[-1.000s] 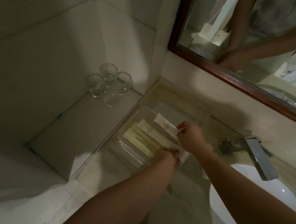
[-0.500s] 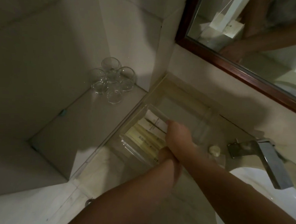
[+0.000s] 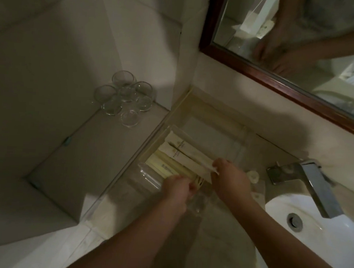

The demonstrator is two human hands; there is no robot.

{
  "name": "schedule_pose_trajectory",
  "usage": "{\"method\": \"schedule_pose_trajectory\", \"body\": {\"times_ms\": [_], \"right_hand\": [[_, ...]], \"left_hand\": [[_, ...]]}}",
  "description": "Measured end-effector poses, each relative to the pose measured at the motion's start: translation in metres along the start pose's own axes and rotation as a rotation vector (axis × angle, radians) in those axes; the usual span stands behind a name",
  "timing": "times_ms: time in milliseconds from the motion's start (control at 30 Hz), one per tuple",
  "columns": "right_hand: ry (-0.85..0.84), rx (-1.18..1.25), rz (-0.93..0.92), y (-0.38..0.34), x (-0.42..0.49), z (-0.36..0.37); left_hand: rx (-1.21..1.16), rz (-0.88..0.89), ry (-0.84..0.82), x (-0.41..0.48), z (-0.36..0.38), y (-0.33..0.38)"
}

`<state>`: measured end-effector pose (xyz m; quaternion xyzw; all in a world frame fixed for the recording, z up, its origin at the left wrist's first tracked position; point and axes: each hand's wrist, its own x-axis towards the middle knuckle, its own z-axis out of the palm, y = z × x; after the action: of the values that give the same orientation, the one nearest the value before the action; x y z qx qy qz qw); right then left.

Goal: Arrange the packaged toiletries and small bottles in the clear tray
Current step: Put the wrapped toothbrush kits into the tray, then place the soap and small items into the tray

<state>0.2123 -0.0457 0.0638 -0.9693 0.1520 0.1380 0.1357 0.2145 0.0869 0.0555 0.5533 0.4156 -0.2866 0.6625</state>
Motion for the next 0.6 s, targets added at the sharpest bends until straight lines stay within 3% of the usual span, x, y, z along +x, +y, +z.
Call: {"method": "schedule_pose_trajectory", "body": {"times_ms": [100,233,600], "right_hand": [[0.027,-0.089,0.071,0.017,-0.016,0.012],[0.115,-0.144,0.005,0.023,-0.017,0.026],[0.172,-0.068,0.056,0.022,-0.006,0.036]], "left_hand": [[0.09,0.138,0.082,0.025,-0.019,0.029],[0.158,0.125,0.161,0.062,-0.023,0.051],[0.103,0.11,0.044,0.099,-0.017,0.063]]}}
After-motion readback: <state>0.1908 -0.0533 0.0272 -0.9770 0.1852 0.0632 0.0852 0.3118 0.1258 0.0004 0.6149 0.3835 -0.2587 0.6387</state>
